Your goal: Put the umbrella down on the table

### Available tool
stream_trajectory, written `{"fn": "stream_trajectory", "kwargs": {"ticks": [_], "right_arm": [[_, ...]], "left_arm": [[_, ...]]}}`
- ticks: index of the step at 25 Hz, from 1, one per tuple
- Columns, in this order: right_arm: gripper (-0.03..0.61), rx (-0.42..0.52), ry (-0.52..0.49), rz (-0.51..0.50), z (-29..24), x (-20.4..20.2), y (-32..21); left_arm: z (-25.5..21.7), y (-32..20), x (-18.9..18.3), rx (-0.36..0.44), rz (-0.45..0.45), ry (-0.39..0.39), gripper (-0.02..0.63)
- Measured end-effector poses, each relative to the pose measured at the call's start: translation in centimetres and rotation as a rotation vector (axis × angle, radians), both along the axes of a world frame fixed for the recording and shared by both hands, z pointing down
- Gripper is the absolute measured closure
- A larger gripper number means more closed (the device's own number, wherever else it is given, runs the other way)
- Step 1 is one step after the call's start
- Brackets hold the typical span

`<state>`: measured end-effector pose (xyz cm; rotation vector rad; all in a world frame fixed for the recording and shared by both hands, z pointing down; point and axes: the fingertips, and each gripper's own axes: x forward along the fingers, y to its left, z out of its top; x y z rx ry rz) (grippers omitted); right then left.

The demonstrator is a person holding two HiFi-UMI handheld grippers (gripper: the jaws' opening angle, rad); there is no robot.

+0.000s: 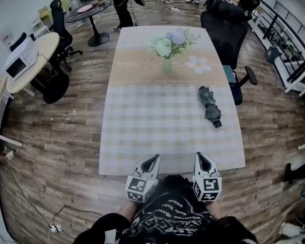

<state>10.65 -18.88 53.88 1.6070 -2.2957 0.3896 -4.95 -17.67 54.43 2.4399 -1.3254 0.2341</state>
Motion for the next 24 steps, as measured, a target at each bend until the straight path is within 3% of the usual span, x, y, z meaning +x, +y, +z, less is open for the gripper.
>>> {"fn": "stream_trajectory", "kwargs": {"ticks": [24], "right_arm": [[0.572, 0.003, 0.015, 0.018, 0.5, 1.8, -2.2]], "left_arm": [[0.5, -2.2, 2.0, 0.004, 0.042, -0.036, 0.594]]}}
